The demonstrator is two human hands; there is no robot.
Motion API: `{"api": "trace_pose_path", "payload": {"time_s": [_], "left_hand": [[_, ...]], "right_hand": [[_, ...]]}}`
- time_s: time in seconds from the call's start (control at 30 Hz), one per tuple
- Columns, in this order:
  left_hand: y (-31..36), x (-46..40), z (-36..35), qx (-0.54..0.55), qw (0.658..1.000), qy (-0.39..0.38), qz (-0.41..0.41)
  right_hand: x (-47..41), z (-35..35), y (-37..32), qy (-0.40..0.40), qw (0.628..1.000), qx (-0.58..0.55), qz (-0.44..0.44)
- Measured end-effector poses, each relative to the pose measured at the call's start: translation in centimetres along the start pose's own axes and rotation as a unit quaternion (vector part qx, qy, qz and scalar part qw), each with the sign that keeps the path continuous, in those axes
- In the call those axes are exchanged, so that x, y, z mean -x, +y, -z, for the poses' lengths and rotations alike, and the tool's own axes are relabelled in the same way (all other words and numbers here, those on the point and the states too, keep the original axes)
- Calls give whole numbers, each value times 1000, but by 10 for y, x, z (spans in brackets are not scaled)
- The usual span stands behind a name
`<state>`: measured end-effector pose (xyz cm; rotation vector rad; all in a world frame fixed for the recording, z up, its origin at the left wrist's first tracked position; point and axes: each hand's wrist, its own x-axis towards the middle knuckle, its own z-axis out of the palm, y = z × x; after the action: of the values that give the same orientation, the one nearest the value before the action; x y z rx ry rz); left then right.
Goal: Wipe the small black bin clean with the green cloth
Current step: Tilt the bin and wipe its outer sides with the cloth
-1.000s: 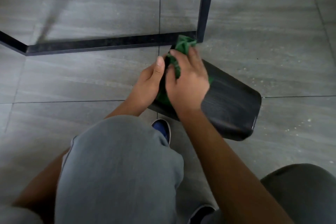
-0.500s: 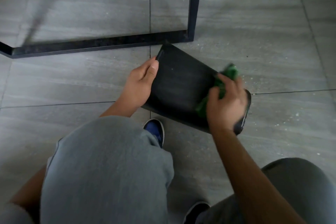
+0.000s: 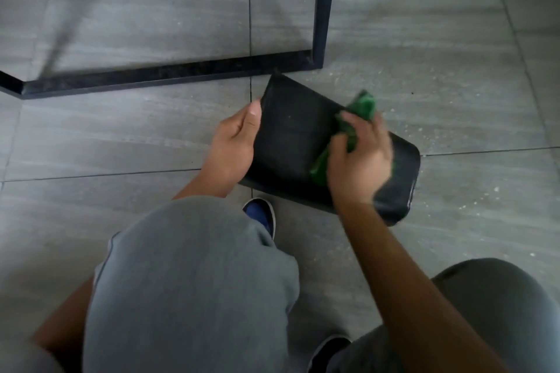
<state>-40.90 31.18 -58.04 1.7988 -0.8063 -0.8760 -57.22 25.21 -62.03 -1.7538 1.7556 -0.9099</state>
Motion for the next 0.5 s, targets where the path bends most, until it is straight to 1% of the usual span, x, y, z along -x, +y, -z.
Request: {"api": "trace_pose_path", "payload": {"time_s": [0.07,0.1,0.13,0.17,0.2,0.23,0.3,0.33,0.37,0.4,0.43,0.5], "left_hand": [[-2,1,0,-7,1000,3,-18],[-3,1,0,-4,1000,4,-26],[-6,0,1,-3,1000,4,-30],[-8,0,1,-10,999,0,-33],[-12,-2,2,-18,999,1,-32],[-13,-1,3,-22,999,5,-27],[-12,-1,3,-17,1000,11,-21],[-11,-3,2,-17,1000,7,-18],[-8,-5,1,-19,1000,4,-15],[-5,-7,0,-24,1000,5,-17],[-2,-7,-2,-26,999,4,-22],[0,-5,-3,-14,1000,-2,-21]], "right_hand": [[22,-29,-52,-24,989,-35,145],[27,-36,-65,-44,978,-39,198],[25,-37,-64,-58,971,-31,231],[20,-33,-48,-58,971,-17,232],[14,-24,-22,-59,975,1,213],[8,-11,8,-52,984,28,170],[-9,24,61,-26,998,55,33],[-15,31,70,-3,998,53,-26],[-18,29,61,18,997,45,-66],[-15,17,39,31,996,32,-72],[-5,2,11,30,999,11,-33],[24,-26,-48,3,992,-41,119]]}}
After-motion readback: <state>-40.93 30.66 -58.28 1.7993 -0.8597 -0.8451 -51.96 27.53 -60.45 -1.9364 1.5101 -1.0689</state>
